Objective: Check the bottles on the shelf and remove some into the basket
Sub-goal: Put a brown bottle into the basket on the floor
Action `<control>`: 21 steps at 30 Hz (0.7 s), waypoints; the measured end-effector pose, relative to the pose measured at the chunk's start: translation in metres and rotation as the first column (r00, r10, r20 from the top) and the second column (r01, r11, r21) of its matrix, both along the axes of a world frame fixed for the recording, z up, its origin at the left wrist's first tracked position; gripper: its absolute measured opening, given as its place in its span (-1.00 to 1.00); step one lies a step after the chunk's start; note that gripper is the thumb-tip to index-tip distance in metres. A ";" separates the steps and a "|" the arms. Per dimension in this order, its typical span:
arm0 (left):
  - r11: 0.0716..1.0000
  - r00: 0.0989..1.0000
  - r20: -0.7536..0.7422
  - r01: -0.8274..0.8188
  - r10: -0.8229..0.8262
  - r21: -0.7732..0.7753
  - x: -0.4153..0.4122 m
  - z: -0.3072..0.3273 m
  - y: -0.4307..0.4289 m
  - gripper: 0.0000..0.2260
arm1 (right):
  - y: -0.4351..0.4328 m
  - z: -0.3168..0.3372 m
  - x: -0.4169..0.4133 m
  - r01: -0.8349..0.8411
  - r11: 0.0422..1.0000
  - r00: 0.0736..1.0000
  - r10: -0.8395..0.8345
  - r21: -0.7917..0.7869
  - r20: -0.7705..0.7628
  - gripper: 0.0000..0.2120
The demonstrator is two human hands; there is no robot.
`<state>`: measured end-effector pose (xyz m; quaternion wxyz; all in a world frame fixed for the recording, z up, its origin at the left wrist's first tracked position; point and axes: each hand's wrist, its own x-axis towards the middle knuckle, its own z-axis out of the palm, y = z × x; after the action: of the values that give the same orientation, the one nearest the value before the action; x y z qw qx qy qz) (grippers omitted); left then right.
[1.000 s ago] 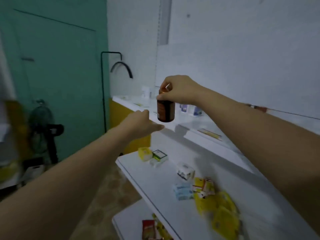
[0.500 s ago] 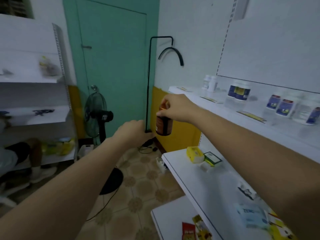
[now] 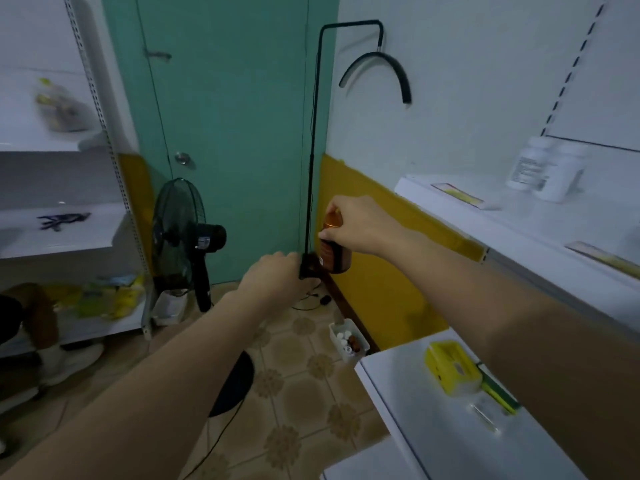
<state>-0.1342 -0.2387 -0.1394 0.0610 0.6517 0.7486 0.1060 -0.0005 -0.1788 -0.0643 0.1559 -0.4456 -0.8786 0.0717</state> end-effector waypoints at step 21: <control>0.944 0.938 -0.107 0.324 -0.330 -0.066 -0.162 -0.087 0.439 -0.62 | 0.416 -0.115 -0.144 0.329 0.920 0.943 -0.332 -0.213 0.023 -0.62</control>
<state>-0.2966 0.2002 -0.2267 0.0493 0.7704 0.6344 0.0386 -0.1442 0.2367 -0.1798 0.1228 -0.6011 -0.7769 0.1414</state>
